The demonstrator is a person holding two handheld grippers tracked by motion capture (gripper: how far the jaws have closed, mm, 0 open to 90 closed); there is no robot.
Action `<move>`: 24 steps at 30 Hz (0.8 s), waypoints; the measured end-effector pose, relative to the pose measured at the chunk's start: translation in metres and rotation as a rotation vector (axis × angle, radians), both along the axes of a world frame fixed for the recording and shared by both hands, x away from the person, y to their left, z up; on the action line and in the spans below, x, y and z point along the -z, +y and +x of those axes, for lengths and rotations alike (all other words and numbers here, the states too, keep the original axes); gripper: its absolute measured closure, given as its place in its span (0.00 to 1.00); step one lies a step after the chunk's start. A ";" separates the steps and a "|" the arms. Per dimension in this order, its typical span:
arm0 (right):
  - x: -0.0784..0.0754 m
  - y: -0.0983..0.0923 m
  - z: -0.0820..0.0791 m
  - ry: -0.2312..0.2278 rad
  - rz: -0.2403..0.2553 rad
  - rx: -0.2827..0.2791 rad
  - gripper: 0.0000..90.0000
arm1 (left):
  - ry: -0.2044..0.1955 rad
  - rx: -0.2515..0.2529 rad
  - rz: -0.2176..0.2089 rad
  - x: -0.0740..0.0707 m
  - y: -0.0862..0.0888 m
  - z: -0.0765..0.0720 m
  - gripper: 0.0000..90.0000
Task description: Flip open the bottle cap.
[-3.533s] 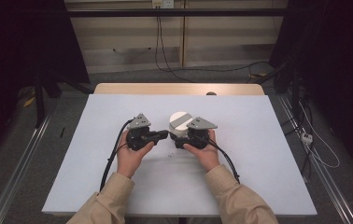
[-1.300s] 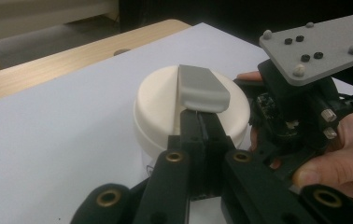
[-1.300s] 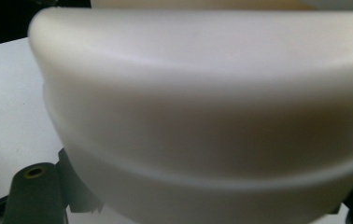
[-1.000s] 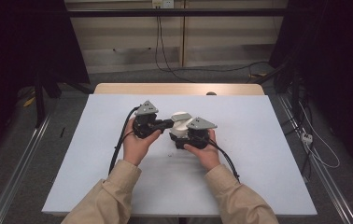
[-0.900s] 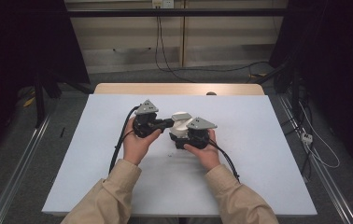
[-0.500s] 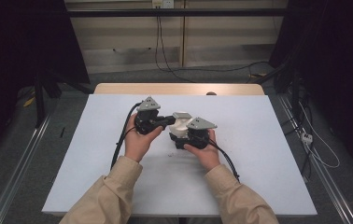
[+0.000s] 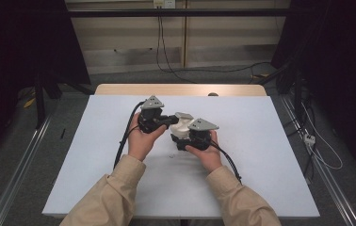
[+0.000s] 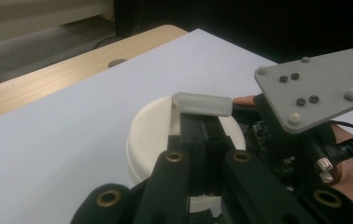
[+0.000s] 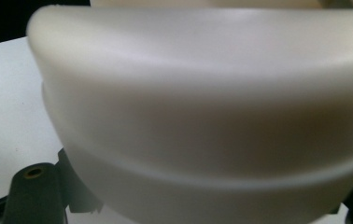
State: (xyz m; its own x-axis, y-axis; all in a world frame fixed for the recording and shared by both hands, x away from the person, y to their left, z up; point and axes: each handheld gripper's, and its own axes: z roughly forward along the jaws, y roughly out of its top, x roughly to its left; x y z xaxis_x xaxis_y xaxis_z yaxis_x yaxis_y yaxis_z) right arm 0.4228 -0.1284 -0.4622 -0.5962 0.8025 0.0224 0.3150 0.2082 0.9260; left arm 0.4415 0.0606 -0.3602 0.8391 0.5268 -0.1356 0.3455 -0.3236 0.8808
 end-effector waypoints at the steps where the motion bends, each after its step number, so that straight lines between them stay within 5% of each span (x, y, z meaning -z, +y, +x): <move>1: 0.000 0.000 0.000 0.000 0.000 0.000 0.21 | -0.001 0.002 0.001 -0.001 0.000 0.000 1.00; 24: 0.000 0.000 0.000 0.000 -0.001 -0.001 0.21 | -0.005 0.005 0.002 -0.005 -0.009 0.006 1.00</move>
State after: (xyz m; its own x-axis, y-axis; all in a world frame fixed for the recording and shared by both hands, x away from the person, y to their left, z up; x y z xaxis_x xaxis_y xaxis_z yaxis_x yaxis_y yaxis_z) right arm 0.4226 -0.1282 -0.4623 -0.5966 0.8023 0.0215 0.3153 0.2097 0.9255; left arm 0.4475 0.0512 -0.3557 0.8423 0.5229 -0.1305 0.3398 -0.3274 0.8817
